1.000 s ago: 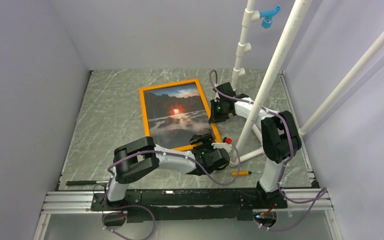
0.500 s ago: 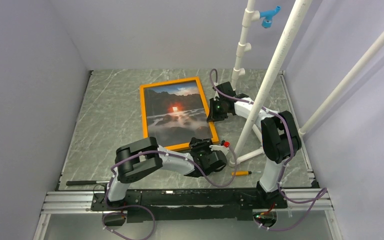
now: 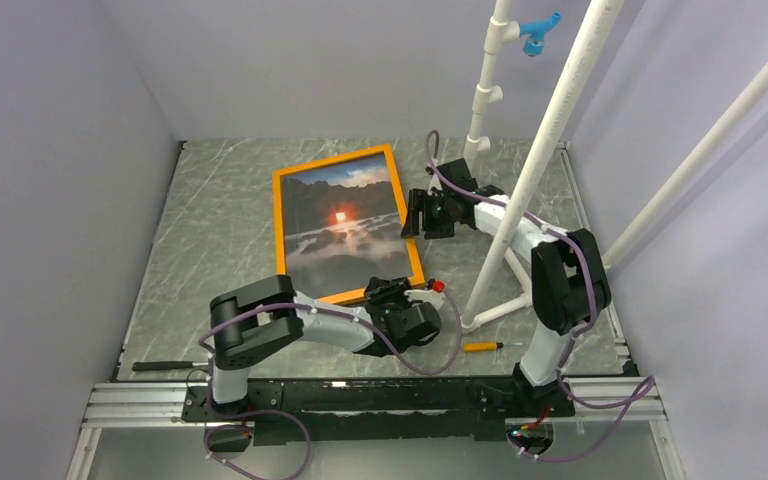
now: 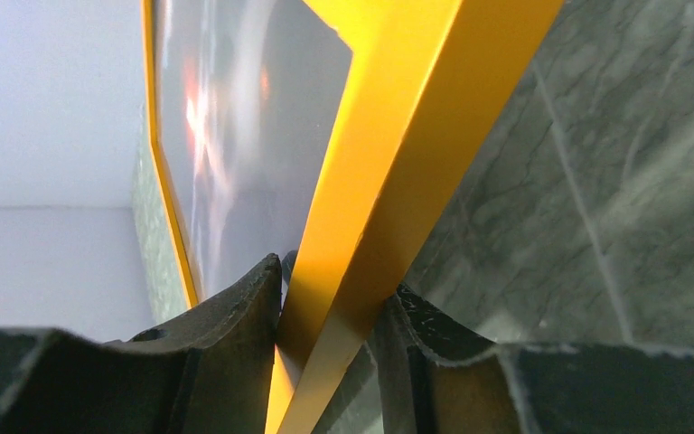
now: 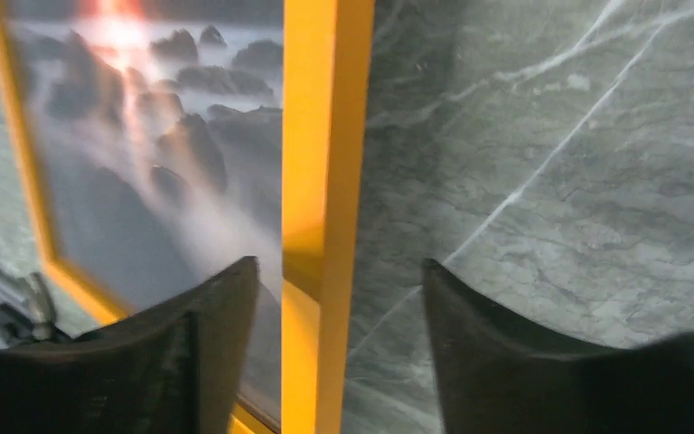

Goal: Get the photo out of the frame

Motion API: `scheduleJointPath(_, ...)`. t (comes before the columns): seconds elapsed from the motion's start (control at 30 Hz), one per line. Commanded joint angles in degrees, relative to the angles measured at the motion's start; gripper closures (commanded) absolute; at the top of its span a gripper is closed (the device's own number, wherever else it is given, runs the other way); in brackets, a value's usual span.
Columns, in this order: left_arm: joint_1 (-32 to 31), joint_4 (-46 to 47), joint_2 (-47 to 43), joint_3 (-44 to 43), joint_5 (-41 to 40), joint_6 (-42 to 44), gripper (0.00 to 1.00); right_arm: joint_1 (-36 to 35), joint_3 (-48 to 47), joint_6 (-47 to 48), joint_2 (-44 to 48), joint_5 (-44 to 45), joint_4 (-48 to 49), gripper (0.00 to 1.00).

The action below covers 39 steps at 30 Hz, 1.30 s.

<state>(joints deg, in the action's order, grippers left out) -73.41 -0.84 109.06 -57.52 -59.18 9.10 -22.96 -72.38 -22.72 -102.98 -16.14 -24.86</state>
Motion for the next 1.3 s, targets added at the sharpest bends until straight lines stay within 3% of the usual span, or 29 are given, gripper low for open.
scheduleJointPath(0.0, 1.34, -2.21, -8.06, 1.29, -5.53, -11.56, 1.00, 2.23, -1.58, -1.93, 7.93, -3.07, 4.41, 0.24)
scheduleJointPath(0.2, 0.69, -2.79, -14.11, 3.11, -3.39, -16.03, 1.00, 8.16, 2.95, -7.11, 10.26, -14.92, 11.50, 0.01)
scheduleJointPath(0.43, -0.22, -2.01, -16.09, 1.56, -1.00, -16.26, 1.00, 8.09, 8.33, -10.72, 11.25, -25.63, 20.23, 0.01)
scheduleJointPath(0.77, -0.94, -3.08, -15.44, -1.83, 0.78, -17.89, 1.00, 7.52, 12.70, -18.52, 15.27, -28.23, 29.11, 0.02)
scheduleJointPath(1.1, -1.08, -3.36, -16.06, -4.72, 2.65, -18.65, 1.00, 3.61, 12.09, -19.30, 13.53, -28.34, 30.36, 0.24)
scheduleJointPath(1.27, -1.04, -5.25, -16.44, -5.96, 4.83, -20.55, 1.00, 3.10, 11.76, -18.46, 13.50, -28.79, 31.18, 0.54)
